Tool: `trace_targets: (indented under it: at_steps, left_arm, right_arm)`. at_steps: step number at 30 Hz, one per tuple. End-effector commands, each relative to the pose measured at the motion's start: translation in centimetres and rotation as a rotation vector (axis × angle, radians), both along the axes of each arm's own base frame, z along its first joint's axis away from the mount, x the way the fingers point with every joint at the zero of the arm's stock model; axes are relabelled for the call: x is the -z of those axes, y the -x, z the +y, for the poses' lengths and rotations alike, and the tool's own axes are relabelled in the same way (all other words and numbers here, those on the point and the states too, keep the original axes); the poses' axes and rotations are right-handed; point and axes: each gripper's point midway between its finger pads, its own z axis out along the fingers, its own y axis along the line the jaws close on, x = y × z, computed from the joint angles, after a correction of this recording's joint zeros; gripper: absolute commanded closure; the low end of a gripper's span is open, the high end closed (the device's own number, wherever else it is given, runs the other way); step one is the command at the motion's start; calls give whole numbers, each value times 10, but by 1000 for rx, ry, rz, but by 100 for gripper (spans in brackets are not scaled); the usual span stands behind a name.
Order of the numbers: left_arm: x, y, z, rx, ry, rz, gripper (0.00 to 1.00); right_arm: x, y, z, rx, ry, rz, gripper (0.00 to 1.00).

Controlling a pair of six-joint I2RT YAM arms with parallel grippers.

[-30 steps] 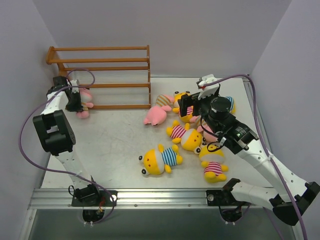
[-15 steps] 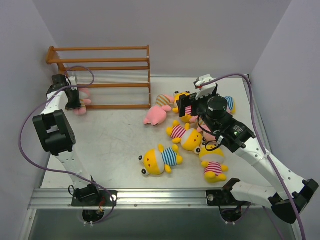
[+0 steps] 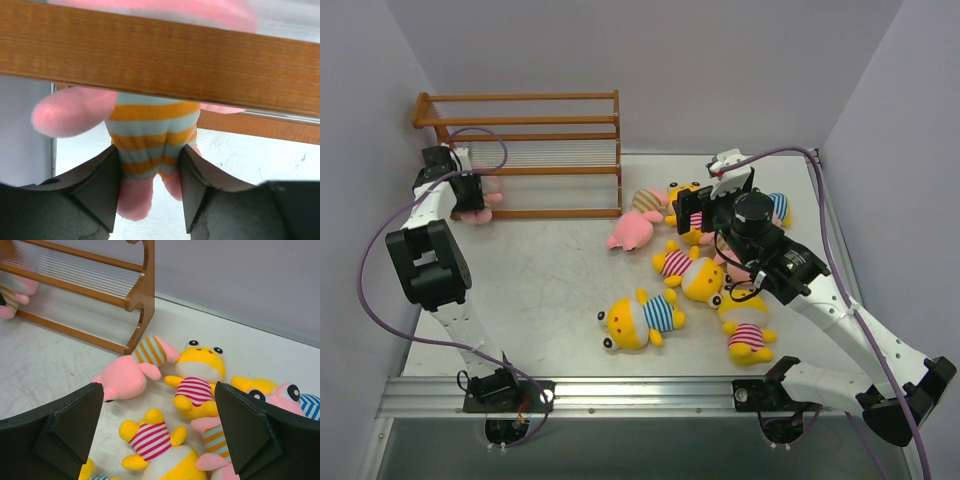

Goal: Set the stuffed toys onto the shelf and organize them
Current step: Place the stuffed toy onto shelf

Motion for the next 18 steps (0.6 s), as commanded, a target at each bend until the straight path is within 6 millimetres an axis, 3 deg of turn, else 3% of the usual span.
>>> trace_targets:
  at_steps: [1,18]
  left_arm:
    - [-33,-21,11,-17,-40,-114,45]
    - [-43,-9,9,-102,3,-158,13]
  right_arm:
    - [-8,-3,2,-2,-9,-30,0]
    - [-10,1,3,-17,-13,-30,0]
